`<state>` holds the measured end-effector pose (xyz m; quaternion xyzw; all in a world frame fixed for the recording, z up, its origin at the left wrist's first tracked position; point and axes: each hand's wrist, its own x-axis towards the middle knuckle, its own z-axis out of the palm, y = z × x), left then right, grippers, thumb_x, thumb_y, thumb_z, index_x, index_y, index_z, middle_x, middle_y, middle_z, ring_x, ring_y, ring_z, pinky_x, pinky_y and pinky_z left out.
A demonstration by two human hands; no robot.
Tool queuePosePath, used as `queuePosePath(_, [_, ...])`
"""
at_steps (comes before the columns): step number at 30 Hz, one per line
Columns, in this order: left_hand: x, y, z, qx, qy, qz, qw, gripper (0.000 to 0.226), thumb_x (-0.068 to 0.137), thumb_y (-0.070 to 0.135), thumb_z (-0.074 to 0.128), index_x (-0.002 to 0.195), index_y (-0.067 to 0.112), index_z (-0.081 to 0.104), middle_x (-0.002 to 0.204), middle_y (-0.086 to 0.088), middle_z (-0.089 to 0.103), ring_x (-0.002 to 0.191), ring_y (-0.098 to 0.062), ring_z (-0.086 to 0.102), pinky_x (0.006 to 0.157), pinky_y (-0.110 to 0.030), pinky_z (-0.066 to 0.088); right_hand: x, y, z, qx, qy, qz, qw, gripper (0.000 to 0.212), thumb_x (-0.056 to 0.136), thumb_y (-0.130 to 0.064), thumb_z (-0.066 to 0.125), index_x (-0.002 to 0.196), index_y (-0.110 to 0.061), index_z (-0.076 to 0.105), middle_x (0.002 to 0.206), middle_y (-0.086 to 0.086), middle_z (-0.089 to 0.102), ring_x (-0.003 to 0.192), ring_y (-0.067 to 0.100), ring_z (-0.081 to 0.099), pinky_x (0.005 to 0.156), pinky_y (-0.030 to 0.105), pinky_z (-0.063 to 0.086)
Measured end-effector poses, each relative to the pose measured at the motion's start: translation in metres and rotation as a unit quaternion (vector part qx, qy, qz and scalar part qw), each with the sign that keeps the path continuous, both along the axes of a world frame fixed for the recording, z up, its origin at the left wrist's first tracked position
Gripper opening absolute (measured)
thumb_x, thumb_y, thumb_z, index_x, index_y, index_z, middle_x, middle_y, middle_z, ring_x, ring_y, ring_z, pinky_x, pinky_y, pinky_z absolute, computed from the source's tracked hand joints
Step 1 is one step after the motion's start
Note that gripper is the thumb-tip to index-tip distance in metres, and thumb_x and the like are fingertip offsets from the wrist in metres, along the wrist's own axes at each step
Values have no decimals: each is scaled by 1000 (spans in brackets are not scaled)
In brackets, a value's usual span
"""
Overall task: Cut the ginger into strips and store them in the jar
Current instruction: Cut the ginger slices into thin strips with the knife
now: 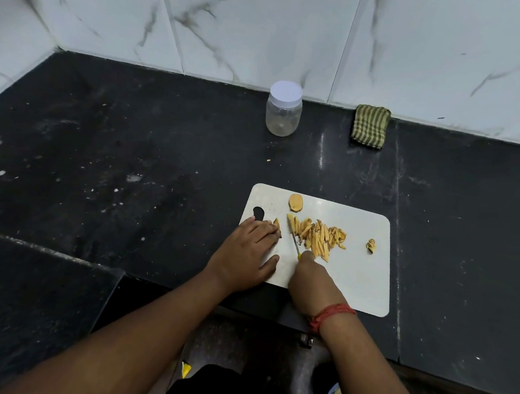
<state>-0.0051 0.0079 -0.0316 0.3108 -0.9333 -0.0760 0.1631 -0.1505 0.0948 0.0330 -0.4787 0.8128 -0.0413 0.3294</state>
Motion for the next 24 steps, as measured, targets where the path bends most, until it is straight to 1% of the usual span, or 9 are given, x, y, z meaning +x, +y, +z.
queuePosePath(3, [1, -1, 0, -2, 0, 0, 1000, 51, 93, 41, 56, 133, 9, 62, 133, -5, 60, 129, -20, 50, 119, -39, 32, 2, -1, 2, -6, 8, 0, 1000, 52, 93, 1, 36, 142, 6, 21, 115, 21, 63, 100, 31, 64, 51, 26, 31])
queuePosePath(5, [1, 0, 0, 0, 0, 1, 1000, 52, 93, 41, 57, 134, 9, 62, 135, -5, 60, 130, -20, 50, 120, -38, 30, 5, -1, 3, 0, -16, -1, 1000, 47, 93, 1, 35, 138, 5, 26, 115, 21, 62, 99, 31, 63, 59, 27, 37])
queuePosePath(7, [0, 0, 0, 5, 7, 3, 1000, 51, 93, 40, 58, 134, 9, 62, 136, -6, 60, 130, -20, 50, 121, -37, 29, 8, -2, 6, 0, -38, -9, 999, 39, 93, 2, 35, 132, 3, 31, 113, 21, 62, 98, 32, 63, 64, 28, 38])
queuePosePath(10, [1, 0, -1, 8, 13, 3, 1000, 49, 93, 39, 59, 131, 8, 62, 135, -7, 59, 129, -21, 50, 121, -37, 28, 10, -7, 8, -6, -54, -9, 998, 39, 92, 3, 34, 131, 4, 32, 110, 21, 62, 95, 31, 63, 61, 28, 38])
queuePosePath(13, [2, -1, -1, 4, 14, -2, 1000, 45, 92, 38, 60, 125, 8, 64, 132, -8, 59, 124, -23, 52, 119, -39, 31, 10, -10, 7, -2, -53, 2, 999, 39, 92, 4, 34, 131, 5, 31, 110, 21, 62, 94, 31, 63, 48, 23, 29])
queuePosePath(15, [1, -1, -1, 9, 16, -3, 1000, 44, 92, 38, 60, 123, 8, 64, 131, -8, 58, 122, -24, 53, 118, -41, 32, 10, -11, 7, -6, -54, 6, 999, 38, 92, 3, 33, 130, 4, 32, 110, 22, 62, 94, 32, 62, 47, 22, 27])
queuePosePath(17, [1, -2, -2, 10, 20, -3, 1000, 42, 93, 38, 60, 122, 8, 64, 130, -8, 57, 121, -24, 53, 118, -41, 32, 11, -11, 8, -11, -47, 12, 999, 36, 93, 2, 33, 129, 3, 32, 109, 21, 62, 94, 32, 62, 51, 25, 31])
queuePosePath(20, [1, -2, -2, 10, 18, -4, 1000, 44, 93, 39, 60, 124, 8, 65, 128, -8, 59, 124, -24, 52, 118, -40, 33, 13, -12, 9, -4, -46, 15, 999, 34, 94, 1, 33, 129, 3, 33, 111, 21, 62, 96, 32, 62, 63, 28, 36])
queuePosePath(24, [1, -3, -3, 6, 12, -4, 1000, 47, 92, 40, 61, 125, 7, 66, 128, -7, 62, 127, -23, 52, 117, -40, 34, 14, -15, 8, 13, -32, 14, 999, 36, 95, 0, 35, 130, 3, 32, 114, 21, 61, 99, 32, 62, 65, 29, 36])
